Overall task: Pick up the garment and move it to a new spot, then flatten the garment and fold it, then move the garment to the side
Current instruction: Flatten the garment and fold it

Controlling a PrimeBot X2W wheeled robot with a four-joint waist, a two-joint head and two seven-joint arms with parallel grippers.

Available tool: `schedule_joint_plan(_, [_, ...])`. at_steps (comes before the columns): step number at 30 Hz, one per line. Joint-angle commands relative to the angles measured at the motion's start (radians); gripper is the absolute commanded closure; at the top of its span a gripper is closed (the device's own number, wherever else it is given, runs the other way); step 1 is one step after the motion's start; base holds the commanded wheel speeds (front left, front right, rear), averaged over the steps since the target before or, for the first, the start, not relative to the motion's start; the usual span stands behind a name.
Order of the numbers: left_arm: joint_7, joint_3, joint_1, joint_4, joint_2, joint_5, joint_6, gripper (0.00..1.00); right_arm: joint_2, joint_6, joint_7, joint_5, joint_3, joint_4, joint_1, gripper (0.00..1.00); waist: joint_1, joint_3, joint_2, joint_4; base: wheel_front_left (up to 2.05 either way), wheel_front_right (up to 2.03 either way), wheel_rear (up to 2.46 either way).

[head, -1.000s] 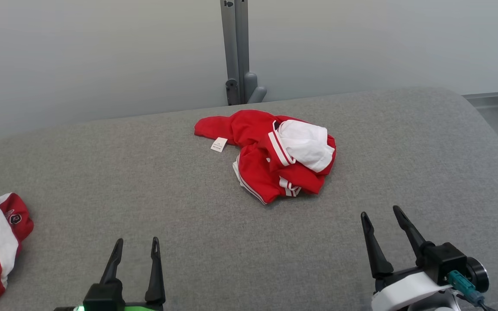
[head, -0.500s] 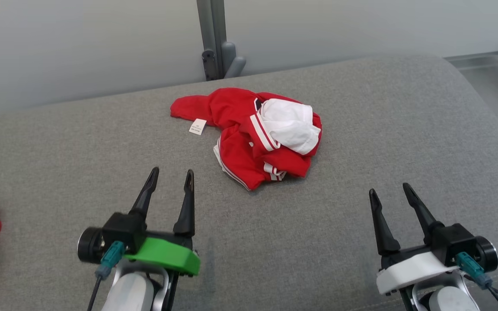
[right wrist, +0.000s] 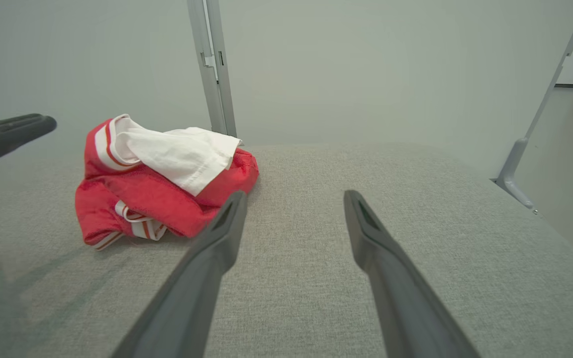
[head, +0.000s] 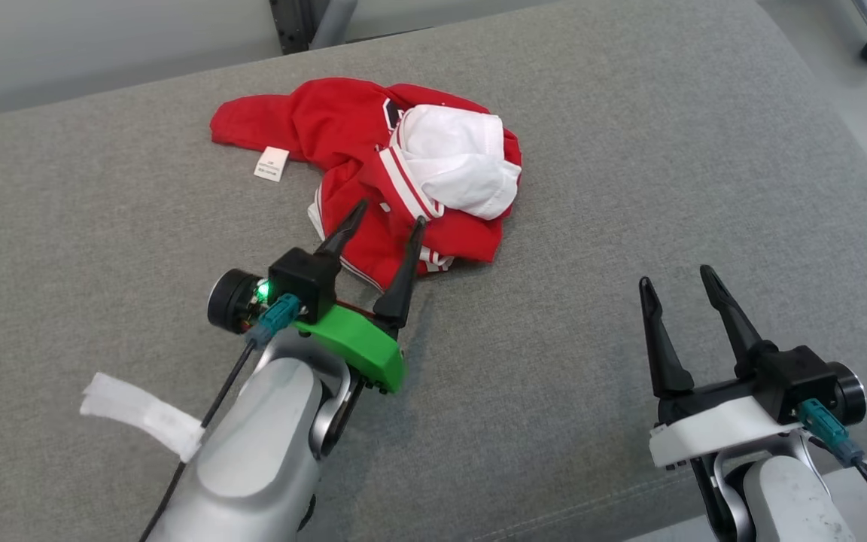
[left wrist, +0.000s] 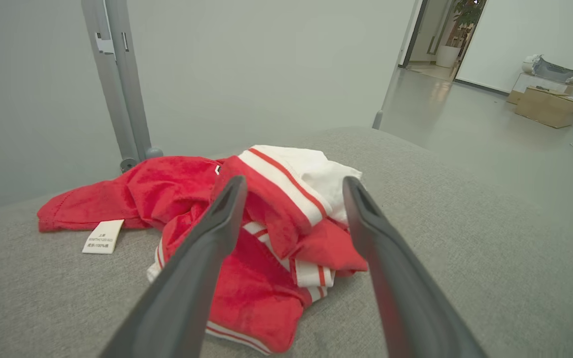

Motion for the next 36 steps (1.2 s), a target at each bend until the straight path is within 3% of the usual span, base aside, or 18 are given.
schedule_joint_plan(1, [0.001,-0.028,-0.052,0.042,0.005,0.009,-0.006,0.00,-0.001,-0.001,0.000,0.010,0.004,-0.006,-0.019,0.00,0.0000,0.053,0.0000,-0.046,0.00,0.00,0.00])
schedule_joint_plan(4, [0.001,-0.070,-0.119,0.115,0.006,0.002,-0.002,0.00,-0.001,-0.001,0.000,0.019,0.011,-0.020,-0.036,0.00,0.0000,0.091,0.0000,-0.062,0.00,0.00,0.00])
schedule_joint_plan(10, [0.001,-0.121,-0.235,0.263,0.005,0.023,0.054,0.00,-0.001,-0.001,0.000,0.038,0.014,-0.037,-0.055,0.00,0.0000,0.147,0.0000,-0.087,0.00,0.00,0.00])
schedule_joint_plan(11, [0.001,-0.125,-0.248,0.280,0.006,0.023,0.064,0.51,-0.001,-0.001,0.000,0.042,0.015,-0.038,-0.056,0.00,0.0000,0.153,0.0000,-0.090,0.00,0.00,0.00])
schedule_joint_plan(12, [0.001,-0.129,-0.260,0.292,0.006,0.025,0.073,0.93,-0.001,-0.001,0.000,0.044,0.013,-0.037,-0.059,0.00,0.0000,0.156,0.0000,-0.092,0.00,0.00,0.00])
schedule_joint_plan(13, [0.001,-0.130,-0.270,0.307,0.006,0.025,0.085,1.00,-0.001,-0.001,0.000,0.047,0.010,-0.037,-0.061,0.00,0.0000,0.157,0.0000,-0.093,0.00,0.00,0.00])
schedule_joint_plan(16, [0.001,-0.133,-0.291,0.323,0.005,0.012,0.101,1.00,-0.001,-0.001,0.000,0.056,0.004,-0.036,-0.062,0.00,0.0000,0.151,0.0000,-0.094,0.00,0.00,0.00])
schedule_joint_plan(21, [0.001,-0.127,-0.297,0.281,0.005,-0.019,0.088,1.00,-0.001,-0.001,0.000,0.067,0.007,-0.030,-0.051,0.00,0.0000,0.110,0.0000,-0.090,0.00,0.00,0.00])
schedule_joint_plan(28, [0.001,-0.107,-0.338,0.190,0.004,-0.132,0.022,1.00,-0.001,-0.001,0.000,0.085,0.017,-0.019,-0.039,0.00,0.0000,0.037,0.0000,-0.093,0.00,0.00,0.00])
schedule_joint_plan(32, [0.031,-0.122,-0.441,0.179,0.006,-0.183,-0.015,1.00,-0.001,-0.001,0.000,0.092,0.027,-0.013,-0.029,0.00,0.0000,-0.011,0.0000,-0.106,0.00,0.00,0.00])
schedule_joint_plan(36, [0.084,-0.088,-0.560,0.142,0.003,-0.303,-0.034,1.00,-0.001,-0.001,0.000,0.096,0.024,-0.006,-0.019,0.00,0.0000,-0.053,0.0000,-0.132,0.00,0.00,0.00])
